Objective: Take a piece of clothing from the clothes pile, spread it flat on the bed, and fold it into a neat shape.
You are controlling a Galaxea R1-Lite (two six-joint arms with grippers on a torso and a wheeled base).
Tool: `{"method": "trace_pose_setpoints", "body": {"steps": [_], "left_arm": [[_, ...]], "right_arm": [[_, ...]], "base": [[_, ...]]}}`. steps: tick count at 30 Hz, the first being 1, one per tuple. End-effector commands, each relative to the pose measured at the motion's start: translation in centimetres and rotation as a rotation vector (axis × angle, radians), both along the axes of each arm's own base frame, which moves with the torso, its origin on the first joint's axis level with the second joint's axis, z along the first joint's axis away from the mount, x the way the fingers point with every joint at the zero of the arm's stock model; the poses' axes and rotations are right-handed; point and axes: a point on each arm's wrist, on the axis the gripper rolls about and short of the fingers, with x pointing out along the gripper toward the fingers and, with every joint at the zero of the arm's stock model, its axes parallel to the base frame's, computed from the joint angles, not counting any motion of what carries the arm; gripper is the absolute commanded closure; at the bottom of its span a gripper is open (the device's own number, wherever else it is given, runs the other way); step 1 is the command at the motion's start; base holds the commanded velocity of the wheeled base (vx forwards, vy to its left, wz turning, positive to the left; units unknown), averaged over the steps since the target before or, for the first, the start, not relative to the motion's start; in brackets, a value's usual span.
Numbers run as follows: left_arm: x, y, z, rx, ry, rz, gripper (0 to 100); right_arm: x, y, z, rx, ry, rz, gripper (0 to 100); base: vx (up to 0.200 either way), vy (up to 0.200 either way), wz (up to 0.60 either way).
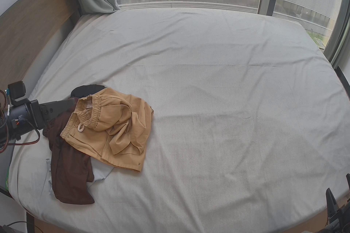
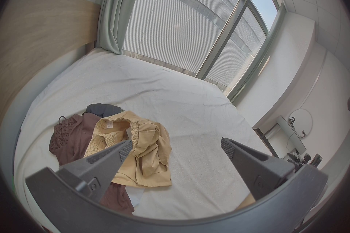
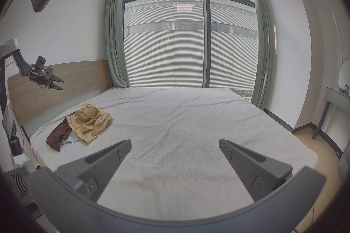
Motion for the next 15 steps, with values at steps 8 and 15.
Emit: {"method": "trace_pose_setpoints", "body": {"steps": [8,15], "left_arm": [[4.7,0.4,-2.2,-0.010,0.097,-0.011,0],[7.1,0.6,-3.6,-0.013,0.103,-0.008,0]], "right_arm": [[0.0,0.0,-0.5,0.000,0.003,0.001,0],[0.0,0.0,-0.5,0.000,0.001,0.001,0]], "base": [[0.000,0.000,0.00],[0.000,0.000,0.00]]}}
